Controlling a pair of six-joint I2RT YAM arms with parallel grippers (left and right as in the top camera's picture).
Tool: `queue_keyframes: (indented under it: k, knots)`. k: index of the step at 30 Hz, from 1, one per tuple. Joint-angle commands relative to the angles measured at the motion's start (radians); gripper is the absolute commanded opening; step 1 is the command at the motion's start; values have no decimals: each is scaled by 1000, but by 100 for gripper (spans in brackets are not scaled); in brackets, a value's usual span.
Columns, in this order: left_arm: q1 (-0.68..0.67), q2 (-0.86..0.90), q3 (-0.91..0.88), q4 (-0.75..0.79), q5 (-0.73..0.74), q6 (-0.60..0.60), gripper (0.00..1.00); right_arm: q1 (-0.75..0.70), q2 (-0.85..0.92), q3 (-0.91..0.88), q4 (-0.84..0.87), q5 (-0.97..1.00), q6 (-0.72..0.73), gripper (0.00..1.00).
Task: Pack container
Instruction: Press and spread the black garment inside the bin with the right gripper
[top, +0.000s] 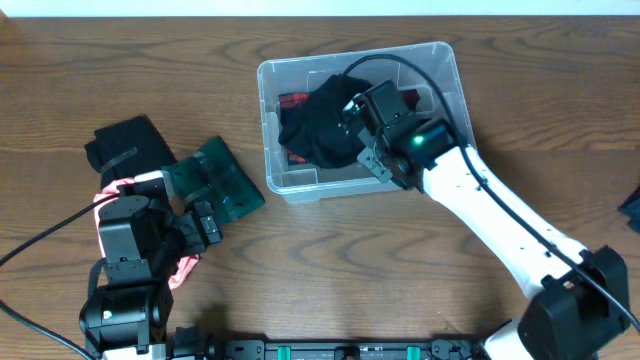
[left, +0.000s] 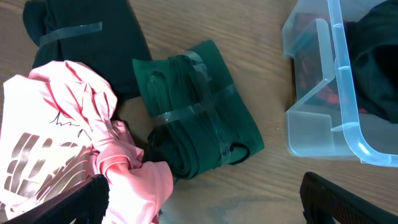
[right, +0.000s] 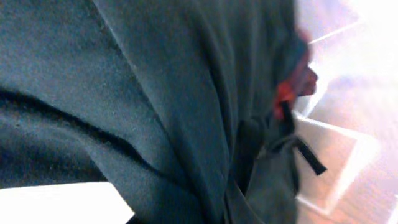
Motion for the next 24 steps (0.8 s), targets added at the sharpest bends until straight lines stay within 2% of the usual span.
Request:
queue_keyframes:
  k: [1,3,7,10,12,13,14,24]
  knots:
    - [-3,0,22,-2,2,-5,98,16,12,17,-55,-9,-56,1]
    - [-3,0,22,-1,2,-5,98,13,12,17,-66,12,-60,2]
    - [-3,0,22,-1,2,-5,98,-5,12,17,-54,48,-55,24]
    - [-3,0,22,-1,2,-5,98,-16,11,17,-46,142,2,27]
    - [-3,0,22,-1,2,-5,98,-20,11,17,-40,177,39,34]
    - [-3,0,22,-1,2,-5,98,-21,11,17,-38,183,47,40]
    - [-3,0,22,-1,2,-5,98,-21,11,17,-37,184,47,56]
    - [-3,0,22,-1,1,-5,98,-21,-46,17,24,183,47,60]
